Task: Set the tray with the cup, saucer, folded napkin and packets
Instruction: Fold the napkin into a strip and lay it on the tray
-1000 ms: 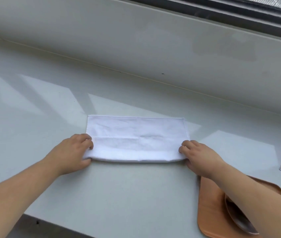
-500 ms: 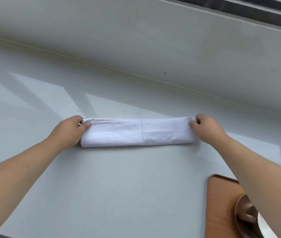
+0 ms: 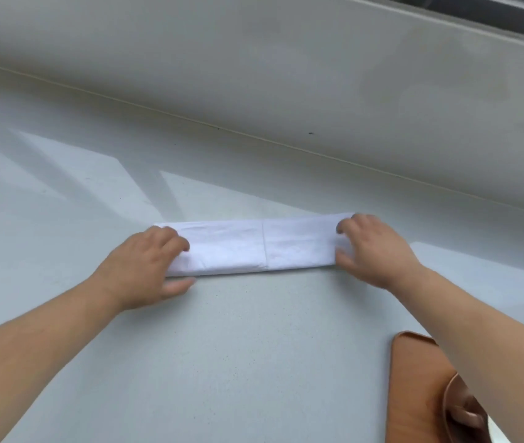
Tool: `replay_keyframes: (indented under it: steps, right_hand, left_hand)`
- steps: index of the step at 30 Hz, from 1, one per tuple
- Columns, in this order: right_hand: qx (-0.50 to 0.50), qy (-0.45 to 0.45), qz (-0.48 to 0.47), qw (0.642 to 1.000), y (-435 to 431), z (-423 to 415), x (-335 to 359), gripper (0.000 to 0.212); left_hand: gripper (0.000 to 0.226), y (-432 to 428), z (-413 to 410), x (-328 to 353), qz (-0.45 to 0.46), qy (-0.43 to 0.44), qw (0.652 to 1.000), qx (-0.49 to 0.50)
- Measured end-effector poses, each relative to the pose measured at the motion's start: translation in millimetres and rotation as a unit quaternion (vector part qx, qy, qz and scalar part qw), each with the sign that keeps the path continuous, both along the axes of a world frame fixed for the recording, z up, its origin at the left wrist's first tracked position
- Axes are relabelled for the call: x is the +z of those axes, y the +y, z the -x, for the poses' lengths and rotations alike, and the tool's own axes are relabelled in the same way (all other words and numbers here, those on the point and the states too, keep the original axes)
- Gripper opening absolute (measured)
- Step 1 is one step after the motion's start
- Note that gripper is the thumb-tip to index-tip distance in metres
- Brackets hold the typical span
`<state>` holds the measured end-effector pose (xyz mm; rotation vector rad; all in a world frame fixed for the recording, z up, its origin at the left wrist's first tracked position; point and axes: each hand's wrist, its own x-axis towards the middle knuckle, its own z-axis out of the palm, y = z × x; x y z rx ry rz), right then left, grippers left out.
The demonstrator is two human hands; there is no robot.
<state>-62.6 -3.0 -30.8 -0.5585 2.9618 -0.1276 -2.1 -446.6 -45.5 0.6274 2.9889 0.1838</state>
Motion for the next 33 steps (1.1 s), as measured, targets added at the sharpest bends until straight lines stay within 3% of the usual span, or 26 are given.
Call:
replay_keyframes:
  steps: [1,3,8,12,16,19,24,27,33]
  right_hand:
    - [0.065,-0.017,-0.05,0.996,4.0,-7.9,1.2,0.037]
    - [0.103,-0.031,-0.133,0.985,12.1,-15.7,0.5,0.034]
    - [0.019,-0.02,-0.152,0.988,20.8,-18.8,4.9,0.019]
    - [0.053,-0.1,-0.076,0.991,21.3,-52.9,14.5,0.005]
    - [-0.091,-0.185,0.033,0.978,19.7,-57.6,22.2,0.01]
    - [-0.205,-0.206,0.1,0.952,16.8,-40.3,23.0,0.013]
    - [-0.262,-0.205,0.052,0.941,10.3,-23.3,11.7,0.024]
    - [-0.307,-0.201,0.066,0.928,5.5,-25.4,5.2,0.024]
    - [-0.338,-0.203,0.038,0.918,-9.9,-36.1,1.4,0.028]
  left_hand:
    - [0.055,-0.7,-4.2,0.7,0.023,-0.012,0.999,-0.038]
    - [0.045,2.3,-7.7,0.9,0.05,-0.004,0.997,-0.059]
    - [0.007,12.6,-14.5,9.0,0.038,0.002,0.997,0.063]
    - [0.008,3.5,-38.6,17.7,-0.002,-0.061,0.99,0.13]
    - [0.018,-2.8,-44.7,21.7,-0.124,-0.161,0.941,0.272]
    - [0.02,-4.3,-32.4,17.1,-0.167,-0.177,0.911,0.332]
    - [0.019,-6.9,-10.5,4.3,-0.142,-0.158,0.902,0.375]
    - [0.031,-9.0,-7.2,0.9,-0.107,-0.135,0.899,0.402]
    - [0.035,-4.6,-1.3,-3.8,-0.101,-0.169,0.883,0.427]
